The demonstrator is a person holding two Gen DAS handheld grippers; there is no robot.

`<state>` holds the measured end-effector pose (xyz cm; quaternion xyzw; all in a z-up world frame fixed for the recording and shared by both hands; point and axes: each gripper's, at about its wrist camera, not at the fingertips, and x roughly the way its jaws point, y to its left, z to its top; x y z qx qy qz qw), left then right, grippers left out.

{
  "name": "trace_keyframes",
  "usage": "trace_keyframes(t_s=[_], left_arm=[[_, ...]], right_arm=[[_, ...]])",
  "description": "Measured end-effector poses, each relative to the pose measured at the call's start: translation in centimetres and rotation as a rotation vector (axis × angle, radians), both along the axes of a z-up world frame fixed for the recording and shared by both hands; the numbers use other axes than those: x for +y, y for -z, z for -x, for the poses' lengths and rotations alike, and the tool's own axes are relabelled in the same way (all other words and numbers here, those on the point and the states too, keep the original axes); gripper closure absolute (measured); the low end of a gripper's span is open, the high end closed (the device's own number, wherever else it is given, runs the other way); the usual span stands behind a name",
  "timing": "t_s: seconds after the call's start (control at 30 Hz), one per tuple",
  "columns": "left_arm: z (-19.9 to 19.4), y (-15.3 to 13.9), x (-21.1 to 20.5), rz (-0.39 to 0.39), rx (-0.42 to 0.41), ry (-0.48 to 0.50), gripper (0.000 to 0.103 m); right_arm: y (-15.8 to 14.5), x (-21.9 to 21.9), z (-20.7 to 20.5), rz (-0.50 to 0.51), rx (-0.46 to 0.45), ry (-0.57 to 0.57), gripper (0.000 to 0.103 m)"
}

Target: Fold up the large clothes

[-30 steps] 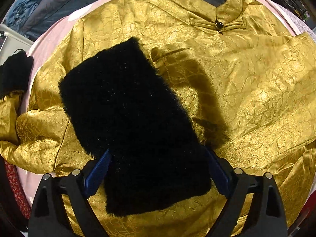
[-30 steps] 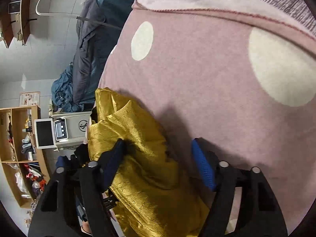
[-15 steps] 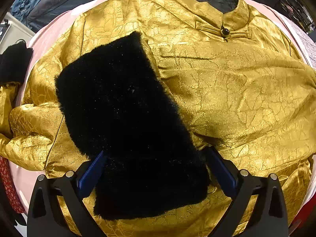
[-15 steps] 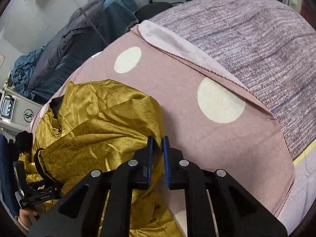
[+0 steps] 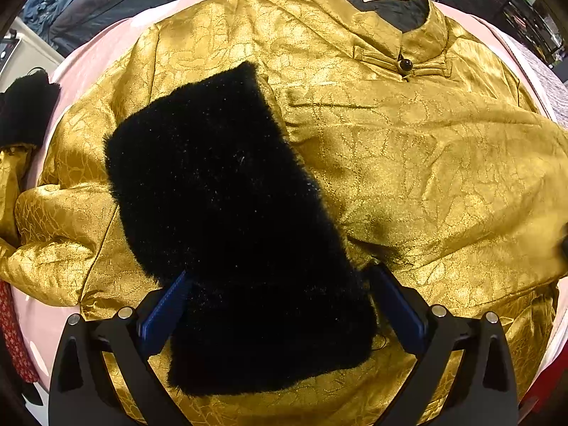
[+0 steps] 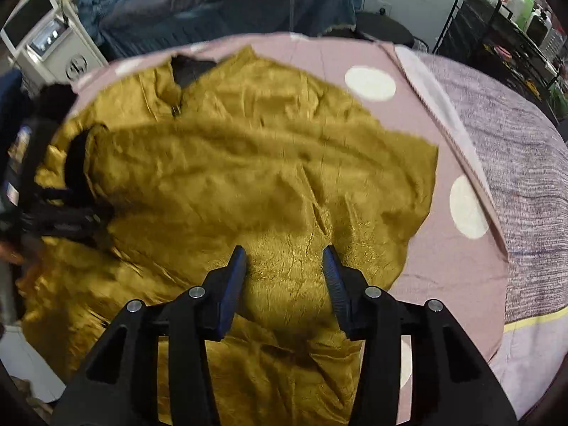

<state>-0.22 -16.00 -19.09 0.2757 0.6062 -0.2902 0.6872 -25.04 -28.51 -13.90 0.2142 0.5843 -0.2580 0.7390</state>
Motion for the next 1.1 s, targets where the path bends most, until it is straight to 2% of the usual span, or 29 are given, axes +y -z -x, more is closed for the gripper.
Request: trace_keyframes(t_s=[0.07,0.17,0.3,0.37,0.47,0.53,0.57,0.6,0.63,0.73,0.83,0.9,0.97,1.1], left_arm=[[0.0,0.1,0.0,0.001,-0.001,0.008,0.005],[0.2,0.4,-0.1,-0.007,-0.015,0.015,0.005],[0.6,-0.3,0.0,0.004,-0.027,0.003,0.006],[0.7,-1.5,0.4,0.033,-0.052,-0.006,0.006],[0.7,-4.8,2.3,0.124,-0.116,-0.027,0.006],[-0.1,-7.1,4.5,0.164,-0.175,-0.051,0.006],[-0.8,-8.0,5.5,0.17,-0.203,-0.063,0.006],[-1.6,-8.6,6.3,0.168,-0.234,-0.071,0.006],[-2.9,-9.5,7.4,0.15,-0.288,-0.08,0.006],[-8.4,-11.0,9.9,0.014,-0.459,-0.124,0.006],[-14.8,-10.8,12.1,-0.1,-0.507,-0.193,0.006],[-18.0,-10.0,13.3,-0.153,-0.497,-0.237,0.006],[-21.1,-8.2,14.3,-0.214,-0.442,-0.258,0.006],[-24.4,-3.9,15.6,-0.331,-0.367,-0.254,0.006]], right_arm=[[2.0,-0.1,0.4,-0.03,0.026,0.018,0.057],[2.2,0.5,-0.4,0.025,0.05,-0.016,0.057],[0.7,0.1,-1.0,0.017,0.061,0.048,0.056],[-0.9,0.3,-0.8,0.022,0.013,0.075,0.056],[-2.9,1.3,-0.2,0.013,-0.046,0.093,0.056],[-3.6,2.2,0.0,0.007,-0.061,0.09,0.053],[-3.9,2.6,-0.1,0.011,-0.061,0.086,0.048],[-4.4,2.7,0.3,0.01,-0.062,0.082,0.048],[-4.8,2.8,0.8,0.008,-0.065,0.078,0.048],[-4.9,3.5,1.1,0.012,-0.05,0.071,0.048],[-4.5,3.5,1.0,-0.013,-0.032,0.1,0.048],[-4.7,3.5,1.0,-0.023,-0.045,0.116,0.047],[-5.1,3.9,0.8,-0.019,-0.035,0.114,0.047],[-5.6,4.8,0.7,-0.02,-0.022,0.124,0.046]])
